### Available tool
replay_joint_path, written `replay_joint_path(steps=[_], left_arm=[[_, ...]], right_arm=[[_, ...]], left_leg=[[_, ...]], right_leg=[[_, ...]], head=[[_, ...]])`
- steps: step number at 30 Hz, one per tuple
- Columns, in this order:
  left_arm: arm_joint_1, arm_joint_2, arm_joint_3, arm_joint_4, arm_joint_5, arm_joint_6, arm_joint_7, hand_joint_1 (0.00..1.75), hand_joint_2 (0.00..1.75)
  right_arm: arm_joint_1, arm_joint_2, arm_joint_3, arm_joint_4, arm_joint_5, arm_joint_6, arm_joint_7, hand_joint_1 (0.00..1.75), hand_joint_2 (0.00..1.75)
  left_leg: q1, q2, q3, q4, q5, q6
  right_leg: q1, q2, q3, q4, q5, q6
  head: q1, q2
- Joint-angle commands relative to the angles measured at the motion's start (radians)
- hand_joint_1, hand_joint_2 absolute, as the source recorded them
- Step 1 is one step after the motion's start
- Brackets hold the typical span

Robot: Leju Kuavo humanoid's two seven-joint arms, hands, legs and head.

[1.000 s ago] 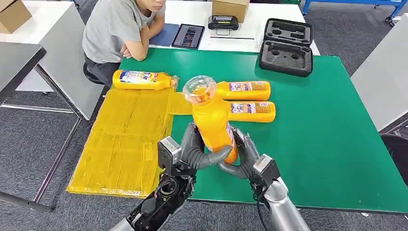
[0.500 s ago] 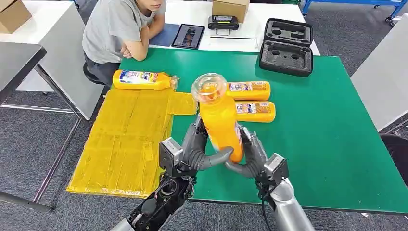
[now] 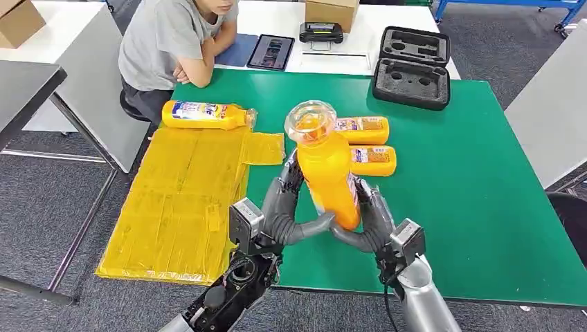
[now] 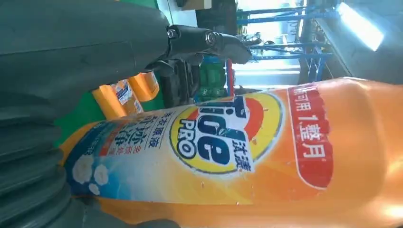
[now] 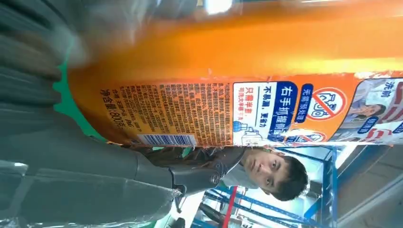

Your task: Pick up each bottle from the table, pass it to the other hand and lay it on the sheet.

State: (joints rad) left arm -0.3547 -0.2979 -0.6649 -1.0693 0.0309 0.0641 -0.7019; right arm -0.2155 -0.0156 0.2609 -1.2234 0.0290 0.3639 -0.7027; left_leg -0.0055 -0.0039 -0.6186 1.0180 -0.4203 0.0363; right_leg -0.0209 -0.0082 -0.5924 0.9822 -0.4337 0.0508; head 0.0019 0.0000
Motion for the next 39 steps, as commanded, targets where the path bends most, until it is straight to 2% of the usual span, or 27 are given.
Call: replay_joint_path(steps=[1, 2, 3, 21, 22, 23, 27, 30, 31, 37, 39], left_arm=[[-0.027, 0.027, -0.014, 0.014, -0.004, -0.004, 0.004, 0.00, 1.75], [-0.027, 0.027, -0.014, 0.014, -0.004, -0.004, 0.004, 0.00, 1.75], [-0.027, 0.027, -0.014, 0.014, -0.004, -0.004, 0.004, 0.00, 1.75], [-0.026, 0.025, -0.005, 0.027, 0.008, -0.016, 0.004, 0.00, 1.75], [-0.028, 0.024, -0.003, 0.029, 0.011, -0.021, 0.004, 1.75, 1.75], [-0.027, 0.017, 0.013, 0.045, 0.012, -0.014, 0.004, 1.75, 1.75], [-0.039, 0.011, 0.014, 0.071, 0.010, -0.031, 0.004, 1.75, 1.75], [-0.048, 0.010, 0.011, 0.080, 0.010, -0.049, 0.004, 1.75, 1.75], [-0.048, 0.010, 0.011, 0.080, 0.010, -0.049, 0.004, 1.75, 1.75], [-0.046, 0.015, 0.012, 0.079, 0.004, -0.050, 0.004, 1.75, 1.75], [-0.042, 0.018, 0.013, 0.071, 0.001, -0.047, 0.004, 1.75, 1.75]], right_arm=[[-0.063, 0.012, 0.032, 0.111, 0.020, 0.014, 0.005, 1.71, 1.75], [-0.063, 0.012, 0.032, 0.111, 0.020, 0.014, 0.005, 1.71, 1.75], [-0.063, 0.012, 0.032, 0.111, 0.020, 0.014, 0.005, 1.71, 1.75], [-0.062, 0.025, 0.051, 0.125, 0.026, -0.025, 0.005, 1.69, 1.75], [-0.063, 0.026, 0.048, 0.127, 0.024, -0.026, 0.005, 1.71, 1.75], [-0.063, 0.026, 0.044, 0.125, 0.023, -0.028, 0.005, 1.75, 1.75], [-0.053, 0.021, 0.039, 0.114, 0.022, -0.031, 0.005, 1.68, 1.75], [-0.039, 0.023, 0.027, 0.085, 0.005, -0.024, 0.005, 1.71, 1.75], [-0.039, 0.023, 0.027, 0.085, 0.005, -0.024, 0.005, 1.64, 1.75], [-0.032, 0.022, 0.003, 0.059, -0.017, -0.013, 0.005, 1.62, 1.75], [-0.027, 0.018, -0.017, 0.046, -0.030, -0.005, 0.005, 1.55, 1.75]], left_leg=[[0.001, 0.002, 0.003, 0.000, -0.001, -0.002], [0.002, 0.004, 0.007, 0.000, -0.003, -0.003], [0.001, 0.003, 0.004, -0.001, -0.001, -0.002], [0.001, 0.002, 0.004, -0.001, -0.002, -0.002], [0.002, 0.003, 0.006, 0.000, -0.003, -0.003], [0.001, 0.002, 0.004, 0.000, -0.002, -0.002], [0.001, 0.001, 0.003, -0.001, -0.001, -0.002], [0.002, 0.002, 0.007, -0.001, -0.003, -0.003], [0.001, 0.001, 0.005, -0.001, -0.002, -0.002], [0.001, 0.001, 0.005, -0.001, -0.002, -0.002], [0.000, 0.001, 0.003, -0.001, -0.001, -0.002]], right_leg=[[0.001, 0.002, 0.002, -0.001, 0.000, -0.002], [0.002, 0.004, 0.007, -0.001, -0.002, -0.004], [0.001, 0.003, 0.003, -0.001, 0.000, -0.002], [0.001, 0.003, 0.003, -0.001, -0.001, -0.002], [0.002, 0.004, 0.005, -0.001, -0.001, -0.003], [0.001, 0.002, 0.004, -0.001, -0.001, -0.002], [0.001, 0.002, 0.003, -0.001, -0.001, -0.002], [0.002, 0.002, 0.007, -0.002, -0.001, -0.003], [0.001, 0.002, 0.005, -0.001, -0.001, -0.002], [0.001, 0.002, 0.005, -0.001, -0.001, -0.002], [0.000, 0.001, 0.003, 0.000, -0.001, -0.002]], head=[[0.000, 0.000], [0.000, 0.000], [0.000, 0.000], [0.000, 0.000], [0.000, 0.000], [0.000, 0.000], [0.000, 0.000], [0.000, 0.000], [0.000, 0.000], [0.000, 0.000], [0.000, 0.000]])
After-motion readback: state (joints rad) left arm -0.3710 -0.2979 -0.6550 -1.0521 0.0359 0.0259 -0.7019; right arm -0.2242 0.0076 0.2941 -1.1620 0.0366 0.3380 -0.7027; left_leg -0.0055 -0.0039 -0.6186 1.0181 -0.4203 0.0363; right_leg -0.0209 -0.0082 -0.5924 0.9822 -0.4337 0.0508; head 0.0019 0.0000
